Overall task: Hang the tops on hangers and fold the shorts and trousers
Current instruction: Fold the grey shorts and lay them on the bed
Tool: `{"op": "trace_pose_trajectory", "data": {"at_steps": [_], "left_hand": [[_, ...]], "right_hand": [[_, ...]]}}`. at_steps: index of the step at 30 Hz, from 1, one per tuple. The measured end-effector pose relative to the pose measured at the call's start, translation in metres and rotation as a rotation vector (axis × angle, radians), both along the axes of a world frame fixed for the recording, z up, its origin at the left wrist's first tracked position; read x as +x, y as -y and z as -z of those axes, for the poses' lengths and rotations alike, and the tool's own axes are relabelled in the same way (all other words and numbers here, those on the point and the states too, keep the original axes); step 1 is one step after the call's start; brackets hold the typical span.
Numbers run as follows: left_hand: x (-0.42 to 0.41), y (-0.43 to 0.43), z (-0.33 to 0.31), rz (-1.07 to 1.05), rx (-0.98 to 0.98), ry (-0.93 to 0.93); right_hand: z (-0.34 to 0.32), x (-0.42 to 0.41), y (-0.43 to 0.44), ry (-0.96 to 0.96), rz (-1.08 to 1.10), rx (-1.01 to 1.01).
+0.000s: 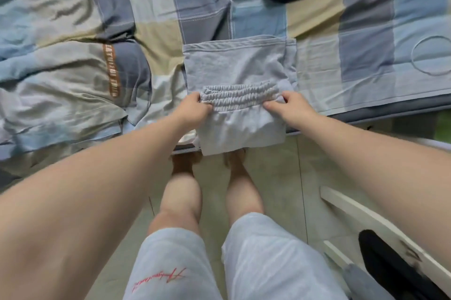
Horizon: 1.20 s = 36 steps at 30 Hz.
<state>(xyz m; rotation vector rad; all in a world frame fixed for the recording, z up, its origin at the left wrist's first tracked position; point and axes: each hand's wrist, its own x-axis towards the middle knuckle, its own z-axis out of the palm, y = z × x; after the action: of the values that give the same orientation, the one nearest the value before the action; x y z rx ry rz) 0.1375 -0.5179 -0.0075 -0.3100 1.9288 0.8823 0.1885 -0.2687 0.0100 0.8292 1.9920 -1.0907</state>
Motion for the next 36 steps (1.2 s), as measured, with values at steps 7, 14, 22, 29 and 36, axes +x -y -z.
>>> {"op": "trace_pose_trajectory", "data": {"at_steps": [7, 14, 22, 29, 36], "left_hand": [[-0.053, -0.019, 0.038, -0.273, -0.02, -0.234], [-0.015, -0.006, 0.071, -0.361, -0.22, -0.345], [0.012, -0.016, 0.1, -0.462, -0.062, -0.149], [0.007, -0.012, 0.09, -0.414, 0.011, 0.063], [0.024, 0.016, 0.019, -0.321, -0.089, 0.291]], "right_hand": [[0.038, -0.069, -0.012, -0.188, 0.152, 0.095], [0.087, -0.031, -0.017, -0.143, 0.148, 0.274], [0.123, -0.009, -0.01, -0.18, 0.361, 0.264], [0.107, 0.005, -0.008, 0.104, 0.499, -0.23], [0.038, 0.033, 0.004, 0.351, 0.583, -0.396]]}}
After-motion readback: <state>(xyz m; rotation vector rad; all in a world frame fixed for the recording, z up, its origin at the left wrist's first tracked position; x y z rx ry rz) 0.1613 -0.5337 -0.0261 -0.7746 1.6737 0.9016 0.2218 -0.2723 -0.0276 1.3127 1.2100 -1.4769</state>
